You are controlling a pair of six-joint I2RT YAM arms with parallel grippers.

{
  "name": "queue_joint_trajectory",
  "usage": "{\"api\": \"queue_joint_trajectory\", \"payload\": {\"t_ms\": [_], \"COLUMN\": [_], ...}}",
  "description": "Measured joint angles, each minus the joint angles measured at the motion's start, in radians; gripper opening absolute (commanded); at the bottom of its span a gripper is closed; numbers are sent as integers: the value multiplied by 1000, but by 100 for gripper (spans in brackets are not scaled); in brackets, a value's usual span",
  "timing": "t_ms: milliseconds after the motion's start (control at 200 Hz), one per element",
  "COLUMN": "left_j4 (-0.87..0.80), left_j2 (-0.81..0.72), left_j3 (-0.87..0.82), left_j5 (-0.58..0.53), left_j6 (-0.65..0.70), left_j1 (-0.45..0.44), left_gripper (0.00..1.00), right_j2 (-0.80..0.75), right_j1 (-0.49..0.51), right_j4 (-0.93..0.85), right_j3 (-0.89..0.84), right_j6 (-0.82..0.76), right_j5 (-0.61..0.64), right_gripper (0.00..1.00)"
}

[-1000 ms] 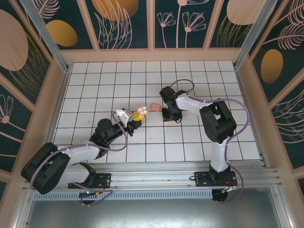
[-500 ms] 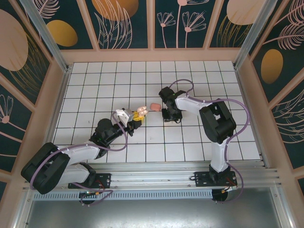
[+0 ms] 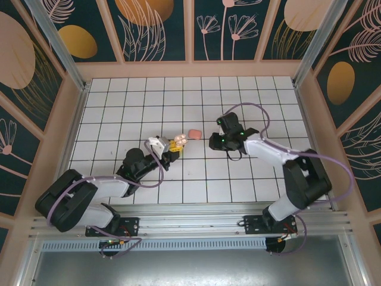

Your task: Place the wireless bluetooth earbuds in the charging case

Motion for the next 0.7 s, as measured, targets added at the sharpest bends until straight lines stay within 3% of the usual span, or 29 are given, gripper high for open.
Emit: {"api": "queue_joint_trajectory", "payload": {"t_ms": [405, 701], "left_j4": [162, 219], "left_j2": [195, 227], "left_j3": [111, 116], "left_j5": [87, 122], "left_j6": [32, 146], "left_j1": [-50, -80], "left_gripper": [8, 8], "right_j2": [-331, -455], "right_j1": [-41, 38], "right_j4": [328, 451], "right_j3": [-171, -210], "right_j6": [-37, -87], "right_j5": [-196, -233], "right_gripper": [23, 23]}}
